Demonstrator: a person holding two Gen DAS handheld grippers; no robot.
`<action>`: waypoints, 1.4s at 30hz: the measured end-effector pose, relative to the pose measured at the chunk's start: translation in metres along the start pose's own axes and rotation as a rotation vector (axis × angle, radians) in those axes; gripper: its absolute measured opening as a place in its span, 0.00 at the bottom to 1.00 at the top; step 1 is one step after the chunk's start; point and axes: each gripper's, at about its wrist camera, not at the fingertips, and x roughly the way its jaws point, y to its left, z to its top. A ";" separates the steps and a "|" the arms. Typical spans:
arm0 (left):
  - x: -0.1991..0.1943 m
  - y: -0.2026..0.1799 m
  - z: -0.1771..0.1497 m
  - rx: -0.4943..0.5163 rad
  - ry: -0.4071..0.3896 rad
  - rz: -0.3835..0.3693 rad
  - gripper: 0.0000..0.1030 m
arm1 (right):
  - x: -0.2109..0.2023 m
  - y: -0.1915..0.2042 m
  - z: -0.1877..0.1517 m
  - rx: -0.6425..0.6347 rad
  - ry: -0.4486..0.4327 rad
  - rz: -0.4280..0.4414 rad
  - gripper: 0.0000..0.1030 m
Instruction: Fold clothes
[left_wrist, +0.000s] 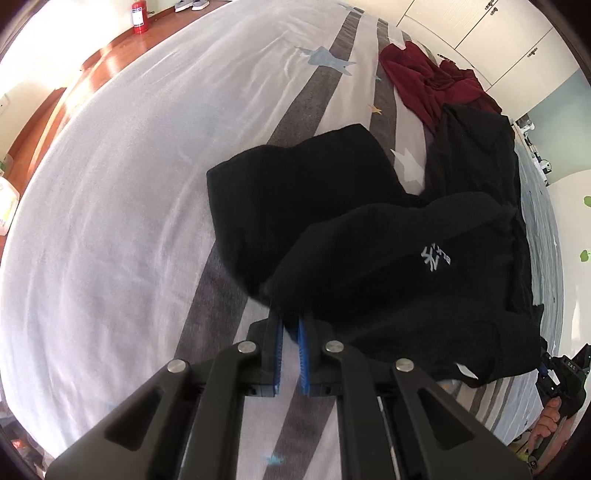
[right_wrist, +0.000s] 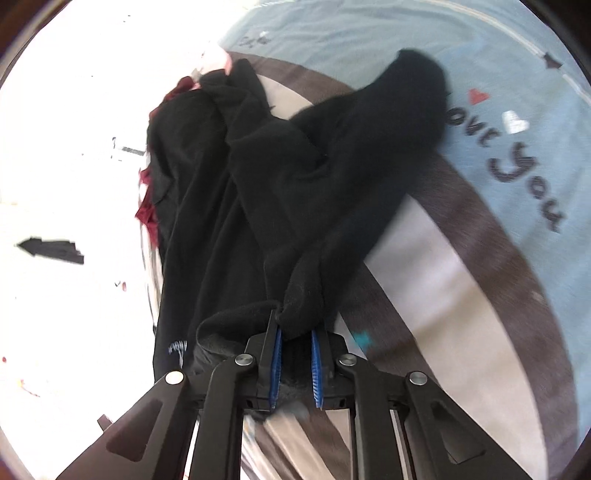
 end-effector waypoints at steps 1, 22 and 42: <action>-0.013 -0.001 -0.014 -0.001 0.012 0.008 0.00 | -0.010 0.000 -0.007 -0.016 0.007 -0.011 0.10; 0.056 -0.079 -0.072 0.122 0.059 -0.077 0.47 | -0.056 -0.092 -0.064 -0.045 0.048 -0.196 0.08; 0.065 -0.110 -0.047 0.199 0.039 -0.081 0.05 | -0.003 -0.074 -0.057 -0.110 0.085 -0.153 0.11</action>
